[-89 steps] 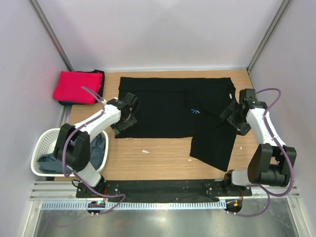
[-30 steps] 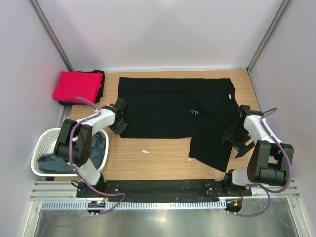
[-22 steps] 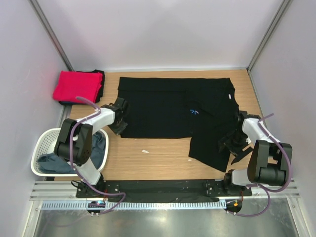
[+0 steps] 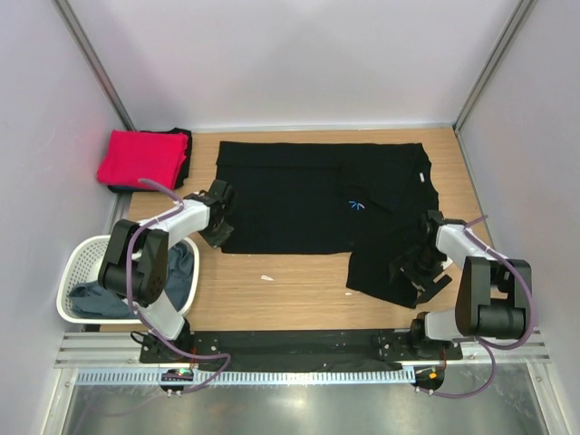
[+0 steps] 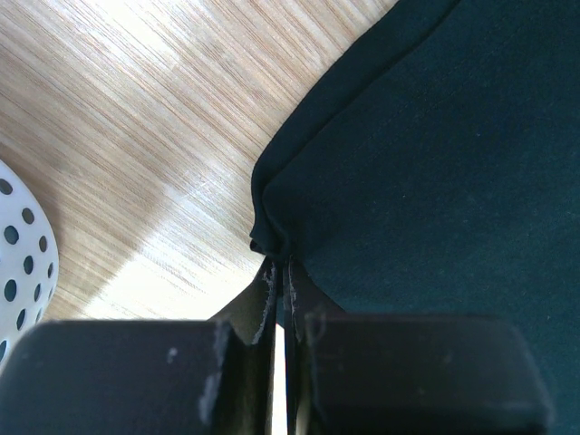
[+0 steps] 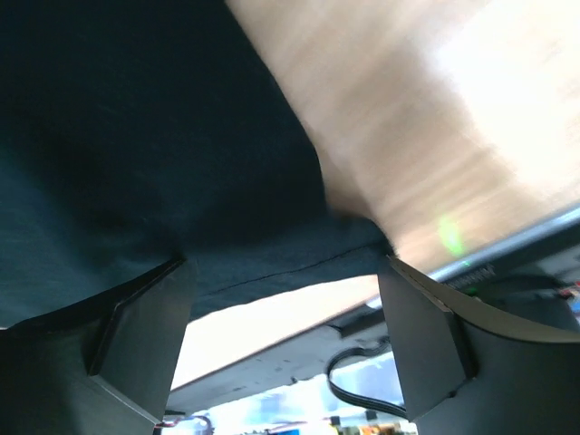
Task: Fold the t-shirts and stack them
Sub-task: Fold the tshirt
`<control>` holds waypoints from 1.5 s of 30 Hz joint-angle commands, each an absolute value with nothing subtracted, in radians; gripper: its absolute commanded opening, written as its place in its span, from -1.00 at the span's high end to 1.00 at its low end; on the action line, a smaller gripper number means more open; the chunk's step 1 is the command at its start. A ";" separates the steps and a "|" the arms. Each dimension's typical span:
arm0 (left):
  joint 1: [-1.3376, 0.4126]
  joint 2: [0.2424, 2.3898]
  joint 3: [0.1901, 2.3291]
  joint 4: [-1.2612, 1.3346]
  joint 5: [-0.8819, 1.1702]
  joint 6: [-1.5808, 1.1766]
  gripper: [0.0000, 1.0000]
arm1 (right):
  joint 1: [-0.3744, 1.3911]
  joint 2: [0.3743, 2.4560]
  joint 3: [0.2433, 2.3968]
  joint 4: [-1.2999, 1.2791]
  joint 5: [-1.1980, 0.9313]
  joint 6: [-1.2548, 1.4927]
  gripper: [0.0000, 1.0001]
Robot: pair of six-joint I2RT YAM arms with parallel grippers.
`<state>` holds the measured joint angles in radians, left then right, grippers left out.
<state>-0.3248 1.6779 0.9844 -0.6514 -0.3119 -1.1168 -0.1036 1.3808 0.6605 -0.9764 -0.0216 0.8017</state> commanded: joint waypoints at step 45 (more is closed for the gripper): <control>-0.319 1.664 0.917 -0.624 -0.256 -1.109 0.99 | -0.017 1.446 0.815 -1.051 0.195 0.634 -0.46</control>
